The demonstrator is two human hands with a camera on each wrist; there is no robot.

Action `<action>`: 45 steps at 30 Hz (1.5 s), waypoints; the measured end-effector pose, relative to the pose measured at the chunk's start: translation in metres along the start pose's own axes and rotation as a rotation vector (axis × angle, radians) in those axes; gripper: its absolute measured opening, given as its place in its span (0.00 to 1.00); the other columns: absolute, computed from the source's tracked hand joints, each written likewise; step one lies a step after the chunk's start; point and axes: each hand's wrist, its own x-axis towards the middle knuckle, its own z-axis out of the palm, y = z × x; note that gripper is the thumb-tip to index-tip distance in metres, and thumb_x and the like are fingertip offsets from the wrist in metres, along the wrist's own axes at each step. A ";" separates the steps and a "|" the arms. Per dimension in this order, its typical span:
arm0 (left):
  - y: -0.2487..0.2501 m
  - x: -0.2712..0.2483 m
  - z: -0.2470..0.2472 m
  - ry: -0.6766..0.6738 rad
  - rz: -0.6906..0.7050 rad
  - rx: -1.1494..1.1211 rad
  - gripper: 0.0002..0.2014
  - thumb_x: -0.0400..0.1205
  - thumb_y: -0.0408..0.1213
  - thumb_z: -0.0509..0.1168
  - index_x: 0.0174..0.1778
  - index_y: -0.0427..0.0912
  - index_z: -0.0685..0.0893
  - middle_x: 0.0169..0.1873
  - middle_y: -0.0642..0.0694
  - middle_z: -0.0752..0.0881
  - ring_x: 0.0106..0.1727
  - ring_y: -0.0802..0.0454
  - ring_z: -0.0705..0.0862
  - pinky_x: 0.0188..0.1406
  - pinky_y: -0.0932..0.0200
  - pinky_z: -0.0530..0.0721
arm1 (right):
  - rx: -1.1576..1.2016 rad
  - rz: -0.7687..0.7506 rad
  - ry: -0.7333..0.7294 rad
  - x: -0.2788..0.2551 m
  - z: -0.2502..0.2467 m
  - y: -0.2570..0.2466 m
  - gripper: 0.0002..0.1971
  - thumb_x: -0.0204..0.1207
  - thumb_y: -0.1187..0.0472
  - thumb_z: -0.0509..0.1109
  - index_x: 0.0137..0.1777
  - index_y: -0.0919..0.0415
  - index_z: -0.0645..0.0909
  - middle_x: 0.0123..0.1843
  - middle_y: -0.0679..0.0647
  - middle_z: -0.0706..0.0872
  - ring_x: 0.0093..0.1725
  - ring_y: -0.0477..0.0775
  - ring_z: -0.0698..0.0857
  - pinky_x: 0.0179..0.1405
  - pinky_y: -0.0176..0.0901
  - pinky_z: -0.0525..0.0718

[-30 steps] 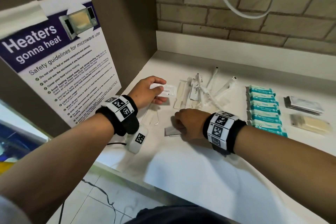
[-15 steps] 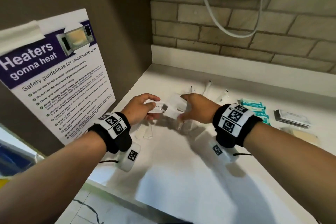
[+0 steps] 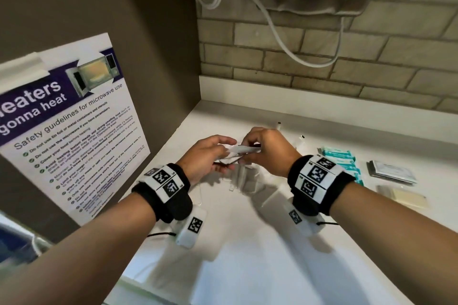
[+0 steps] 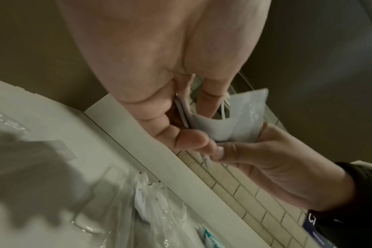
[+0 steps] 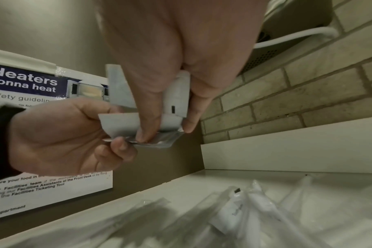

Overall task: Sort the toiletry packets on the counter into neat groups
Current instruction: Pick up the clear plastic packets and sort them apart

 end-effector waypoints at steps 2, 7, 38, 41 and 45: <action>-0.001 0.003 -0.001 -0.008 0.000 0.035 0.16 0.83 0.21 0.56 0.59 0.41 0.82 0.43 0.40 0.87 0.34 0.48 0.87 0.31 0.63 0.85 | 0.079 -0.002 -0.017 -0.002 0.000 0.007 0.05 0.67 0.66 0.81 0.42 0.65 0.89 0.45 0.58 0.87 0.45 0.59 0.86 0.48 0.49 0.83; -0.008 0.008 -0.005 -0.011 0.030 0.109 0.18 0.82 0.20 0.57 0.59 0.46 0.83 0.46 0.41 0.86 0.40 0.50 0.86 0.40 0.60 0.86 | 0.257 0.061 -0.030 0.000 -0.004 0.017 0.06 0.74 0.62 0.76 0.45 0.65 0.91 0.45 0.59 0.88 0.45 0.57 0.87 0.50 0.45 0.83; -0.013 0.022 -0.010 0.001 -0.033 -0.076 0.13 0.89 0.33 0.53 0.57 0.33 0.82 0.49 0.29 0.88 0.35 0.38 0.87 0.32 0.53 0.87 | 0.316 0.186 -0.097 0.009 -0.002 0.028 0.14 0.70 0.67 0.78 0.38 0.49 0.77 0.36 0.48 0.80 0.31 0.51 0.80 0.35 0.47 0.83; -0.016 0.020 -0.011 -0.061 -0.099 -0.115 0.16 0.88 0.37 0.53 0.58 0.34 0.83 0.48 0.30 0.88 0.38 0.36 0.86 0.35 0.50 0.85 | 0.296 0.188 -0.127 0.004 0.008 0.028 0.15 0.68 0.66 0.80 0.37 0.48 0.78 0.36 0.49 0.81 0.31 0.51 0.82 0.36 0.46 0.84; -0.023 0.023 -0.007 -0.123 -0.114 0.034 0.07 0.85 0.34 0.63 0.57 0.41 0.83 0.39 0.37 0.88 0.37 0.39 0.86 0.34 0.52 0.83 | 0.192 0.197 -0.047 -0.002 0.026 0.029 0.13 0.65 0.61 0.83 0.36 0.55 0.79 0.29 0.46 0.78 0.27 0.43 0.75 0.30 0.32 0.73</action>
